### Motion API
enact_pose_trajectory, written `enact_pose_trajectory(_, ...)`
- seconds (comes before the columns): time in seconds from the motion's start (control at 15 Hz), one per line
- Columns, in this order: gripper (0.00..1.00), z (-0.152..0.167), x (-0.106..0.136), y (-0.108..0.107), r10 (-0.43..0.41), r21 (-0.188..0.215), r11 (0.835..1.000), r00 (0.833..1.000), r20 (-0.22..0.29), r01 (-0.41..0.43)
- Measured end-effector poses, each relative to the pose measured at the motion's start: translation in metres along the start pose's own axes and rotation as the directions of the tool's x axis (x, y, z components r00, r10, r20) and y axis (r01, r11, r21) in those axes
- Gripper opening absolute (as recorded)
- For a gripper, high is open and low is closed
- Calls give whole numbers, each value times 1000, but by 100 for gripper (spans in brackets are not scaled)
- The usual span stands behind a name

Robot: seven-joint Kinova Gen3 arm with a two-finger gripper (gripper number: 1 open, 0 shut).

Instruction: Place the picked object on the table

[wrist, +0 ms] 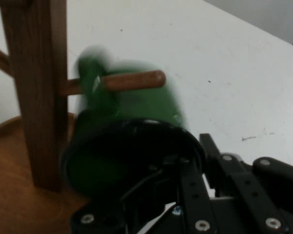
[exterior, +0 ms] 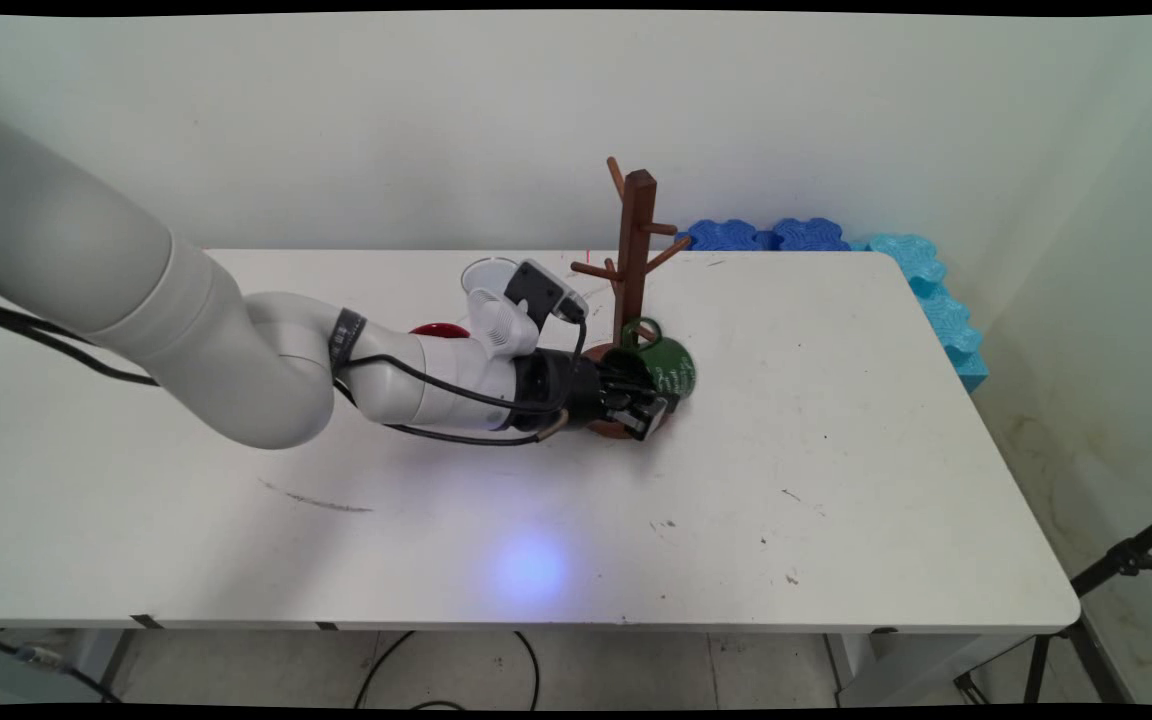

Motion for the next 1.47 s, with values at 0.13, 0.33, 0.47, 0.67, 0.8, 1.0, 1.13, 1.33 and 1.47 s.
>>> enact_pose_trajectory(0.13, 0, -3, 1, 1, 3, -7, 1000, 1000, -3, -3)
enact_pose_trajectory(0.33, 0, -4, 2, 5, 10, -18, 1000, 1000, -6, -10)
enact_pose_trajectory(0.47, 0, -6, 3, 7, 15, -26, 1000, 1000, -9, -15)
enact_pose_trajectory(0.67, 0, -10, 5, 10, 22, -39, 999, 1000, -14, -23)
enact_pose_trajectory(0.8, 0, -14, 6, 12, 27, -48, 998, 1000, -16, -28)
enact_pose_trajectory(1.0, 0, -18, 8, 15, 31, -57, 998, 999, -17, -32)
enact_pose_trajectory(1.13, 0, -23, 9, 18, 33, -64, 997, 999, -18, -35)
enact_pose_trajectory(1.33, 0, -33, 10, 22, 38, -76, 996, 999, -17, -39)
enact_pose_trajectory(1.47, 0, -42, 10, 25, 40, -84, 996, 999, -15, -41)
